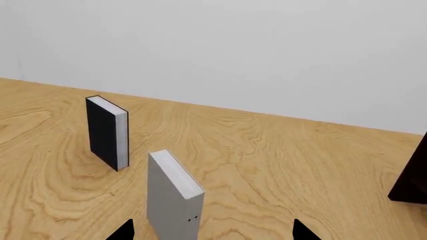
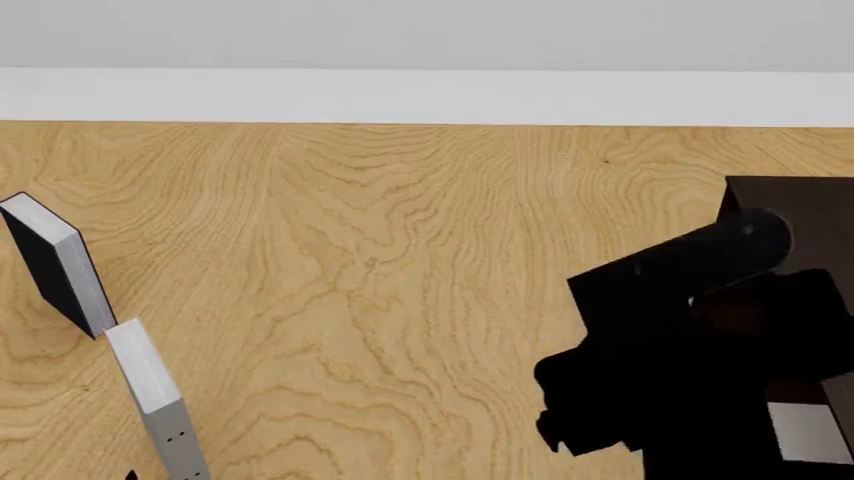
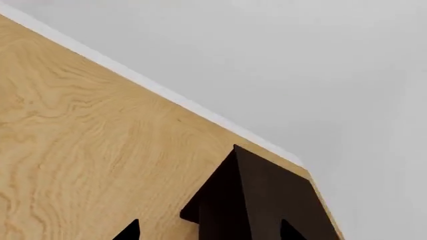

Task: Pick up the book on the right and place it on the cabinet shelf.

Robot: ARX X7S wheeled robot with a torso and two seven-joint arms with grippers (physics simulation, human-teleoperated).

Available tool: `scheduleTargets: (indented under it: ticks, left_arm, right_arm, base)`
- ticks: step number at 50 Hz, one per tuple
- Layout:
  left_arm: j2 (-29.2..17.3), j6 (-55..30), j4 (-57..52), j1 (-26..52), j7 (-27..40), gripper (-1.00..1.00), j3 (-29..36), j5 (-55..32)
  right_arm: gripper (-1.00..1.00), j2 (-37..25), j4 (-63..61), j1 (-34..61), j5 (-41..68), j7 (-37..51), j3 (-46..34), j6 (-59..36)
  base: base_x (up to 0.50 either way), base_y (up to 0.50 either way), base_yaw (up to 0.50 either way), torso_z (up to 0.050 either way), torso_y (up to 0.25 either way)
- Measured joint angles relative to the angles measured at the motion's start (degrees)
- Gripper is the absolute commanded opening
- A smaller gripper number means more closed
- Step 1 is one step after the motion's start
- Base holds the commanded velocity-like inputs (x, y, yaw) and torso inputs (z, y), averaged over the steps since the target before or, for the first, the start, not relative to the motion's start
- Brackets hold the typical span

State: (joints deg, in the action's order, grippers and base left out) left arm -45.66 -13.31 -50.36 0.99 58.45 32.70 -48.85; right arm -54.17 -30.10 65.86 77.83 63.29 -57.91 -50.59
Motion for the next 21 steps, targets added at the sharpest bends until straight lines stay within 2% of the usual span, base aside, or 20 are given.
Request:
scheduleTargets:
  ticks: [11, 21]
  left_arm:
    - [0.0, 0.1, 0.2, 0.1, -0.1, 1.0, 0.1, -0.1]
    - [0.1, 0.0, 0.2, 0.4, -0.1, 1.0, 0.2, -0.2]
  right_arm:
    - [1.0, -13.6, -12.1, -3.2, 1.1, -0.8, 5.5, 10.4]
    - [1.0, -27.1, -18.7, -10.0, -2.1, -4.7, 5.6, 32.1]
  base:
    - [0.0, 0.0, 0.0, 0.0, 0.0]
    - [0.0, 0.0, 0.0, 0.0, 0.0]
